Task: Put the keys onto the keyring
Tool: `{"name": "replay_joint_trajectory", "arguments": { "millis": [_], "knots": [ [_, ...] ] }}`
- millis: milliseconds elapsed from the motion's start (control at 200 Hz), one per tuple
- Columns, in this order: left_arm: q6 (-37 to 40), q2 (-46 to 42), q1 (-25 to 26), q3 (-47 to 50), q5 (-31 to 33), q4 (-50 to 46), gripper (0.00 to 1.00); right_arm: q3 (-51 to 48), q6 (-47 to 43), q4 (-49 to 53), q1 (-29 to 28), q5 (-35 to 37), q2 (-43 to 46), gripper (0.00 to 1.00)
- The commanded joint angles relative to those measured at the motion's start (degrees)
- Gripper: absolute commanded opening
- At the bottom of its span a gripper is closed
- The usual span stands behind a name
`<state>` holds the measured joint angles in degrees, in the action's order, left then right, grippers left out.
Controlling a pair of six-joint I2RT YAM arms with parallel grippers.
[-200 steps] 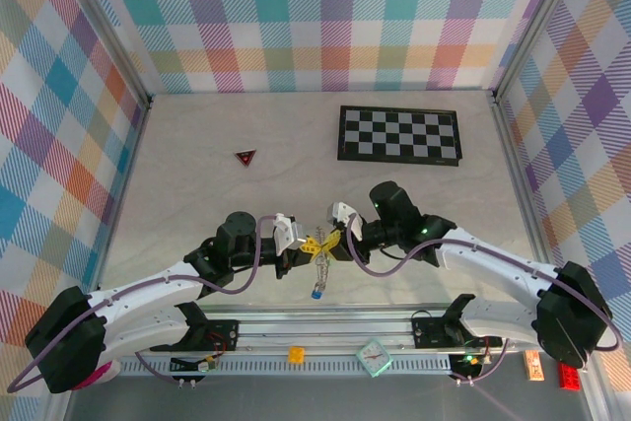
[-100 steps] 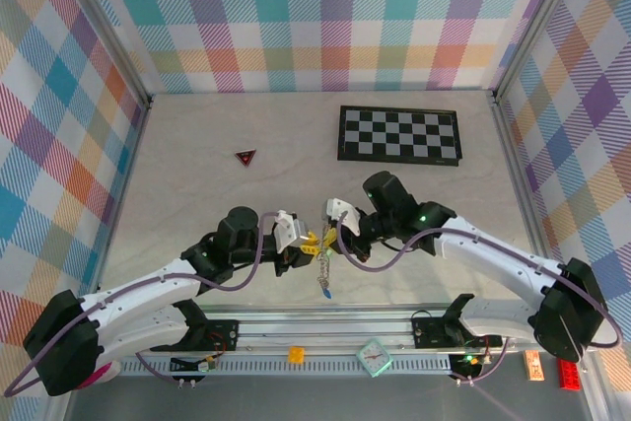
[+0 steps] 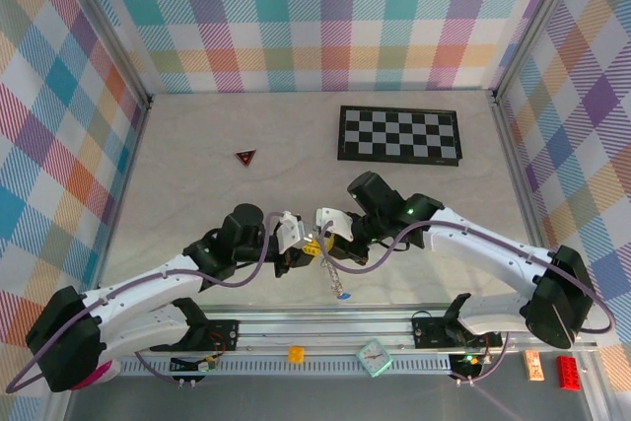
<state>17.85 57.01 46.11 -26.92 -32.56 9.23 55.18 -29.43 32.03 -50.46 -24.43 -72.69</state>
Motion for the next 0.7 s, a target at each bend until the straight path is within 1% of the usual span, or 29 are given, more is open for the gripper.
{"name": "replay_joint_trajectory", "arguments": {
  "millis": [0,80,170,235,310,395,435,570,695],
  "knots": [
    [1.1,0.5,0.6,-2.0,-1.5,0.1,0.11,2.0,-1.0,-0.2,-1.0,-2.1,-0.5,0.00],
    [1.2,0.5,0.6,-2.1,-1.5,0.0,0.08,2.0,-0.7,-0.6,-1.3,-2.2,-0.7,0.00],
    [1.4,0.4,0.5,-2.2,-1.7,0.0,0.00,1.2,0.2,-1.9,-1.3,-1.7,0.2,0.00],
    [1.3,0.2,0.5,-2.1,-2.0,-0.1,0.00,-0.3,1.6,-4.1,-1.3,-0.3,1.7,0.00],
    [1.1,-0.3,0.5,-1.6,-1.9,0.4,0.00,-2.7,3.6,-6.6,-1.2,2.3,4.1,0.14],
    [0.1,-0.9,0.5,-0.2,-1.5,3.1,0.00,-5.8,6.5,-9.3,-0.5,3.4,6.9,0.22],
    [-0.9,-1.0,0.5,0.8,-1.2,5.2,0.00,-7.4,8.1,-10.4,0.0,3.7,8.3,0.24],
    [-2.9,-1.3,0.5,3.5,-0.2,11.6,0.00,-12.2,13.8,-14.6,0.7,4.1,12.5,0.27],
    [-3.7,-1.4,0.6,4.8,0.0,14.9,0.00,-14.9,17.9,-17.4,0.8,3.3,14.6,0.29]
  ]
}}
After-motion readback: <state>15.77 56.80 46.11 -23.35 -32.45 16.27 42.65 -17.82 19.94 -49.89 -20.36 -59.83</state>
